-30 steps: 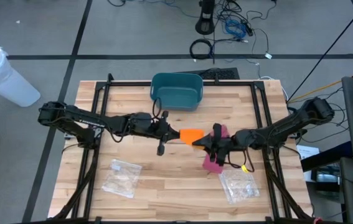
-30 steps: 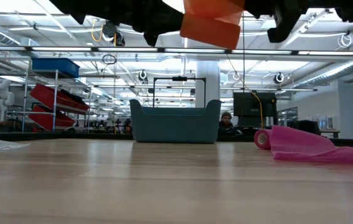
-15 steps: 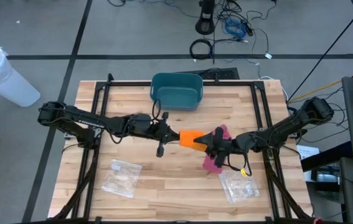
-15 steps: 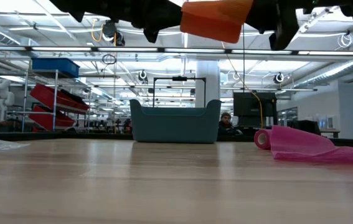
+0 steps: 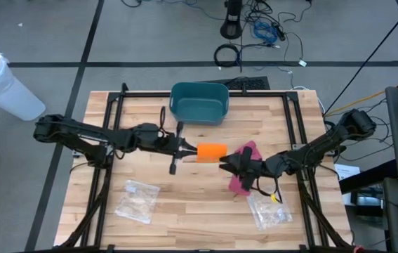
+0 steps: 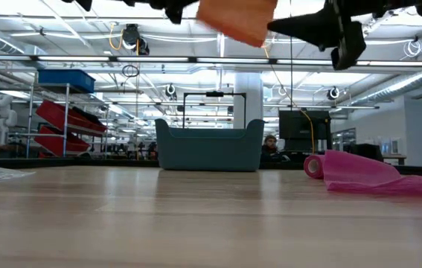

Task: Roll bandage
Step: Roll the orange bandage

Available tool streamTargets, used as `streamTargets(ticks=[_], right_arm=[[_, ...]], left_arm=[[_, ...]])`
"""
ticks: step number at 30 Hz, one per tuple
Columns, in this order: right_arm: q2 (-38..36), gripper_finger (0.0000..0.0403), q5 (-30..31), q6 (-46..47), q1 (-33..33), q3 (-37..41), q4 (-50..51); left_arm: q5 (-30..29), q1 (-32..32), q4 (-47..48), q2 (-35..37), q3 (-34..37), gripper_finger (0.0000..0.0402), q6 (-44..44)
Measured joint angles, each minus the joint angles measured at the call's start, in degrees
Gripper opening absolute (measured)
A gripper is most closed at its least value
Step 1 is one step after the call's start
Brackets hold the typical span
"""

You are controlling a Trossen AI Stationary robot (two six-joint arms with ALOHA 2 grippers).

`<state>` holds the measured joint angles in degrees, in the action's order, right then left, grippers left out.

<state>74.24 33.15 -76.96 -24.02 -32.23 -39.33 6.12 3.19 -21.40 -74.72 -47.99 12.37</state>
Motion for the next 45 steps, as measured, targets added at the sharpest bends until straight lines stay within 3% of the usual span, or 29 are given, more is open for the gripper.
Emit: streamTargets(ticks=[3,8,12,17,20,25,27,34,39,42,45], right_arm=[[-0.16,0.0254,0.49,13.16,-0.44,0.00,-1.56],[-3.10,0.0254,8.84,41.17,-1.17,0.00,0.08],[-4.60,0.0254,8.50,57.71,-0.71,0.00,3.63],[-4.65,0.0254,8.50,71.37,-0.38,1.93,7.49],[-4.55,0.0249,8.16,78.26,0.21,7.70,2.29],[-1.16,0.0235,-1.54,82.21,3.18,18.23,-26.31],[0.78,0.0230,-3.92,82.30,4.42,19.36,-32.37],[7.95,0.0215,-10.89,79.71,7.35,12.94,-31.43],[12.64,0.0198,-11.15,81.47,8.68,8.81,-31.25],[14.37,0.0150,-12.81,81.60,9.01,6.87,-31.29],[14.70,0.0057,-13.63,79.41,9.01,6.16,-31.60]], left_arm=[[-0.13,0.43,1.40,0.24,-0.02,0.0008,1.54],[-4.94,1.02,6.03,0.23,-0.07,0.0008,2.10],[-6.18,1.06,7.11,0.21,-0.02,0.0008,2.09],[-6.24,1.02,7.04,0.22,-0.02,0.0008,1.94],[-6.24,1.13,7.00,0.22,-0.02,0.0008,1.47],[-6.26,1.34,6.63,0.22,-0.02,0.0008,-0.11],[-6.26,1.34,5.75,0.20,-0.02,0.0008,-2.10],[-6.38,1.34,4.46,0.18,-0.04,0.0008,-4.84],[-6.41,1.34,2.20,0.18,-0.04,0.0008,-6.09],[-6.41,1.34,1.98,0.18,-0.04,0.0008,-6.09],[-6.41,1.34,2.04,0.18,-0.04,0.0008,-6.09]])
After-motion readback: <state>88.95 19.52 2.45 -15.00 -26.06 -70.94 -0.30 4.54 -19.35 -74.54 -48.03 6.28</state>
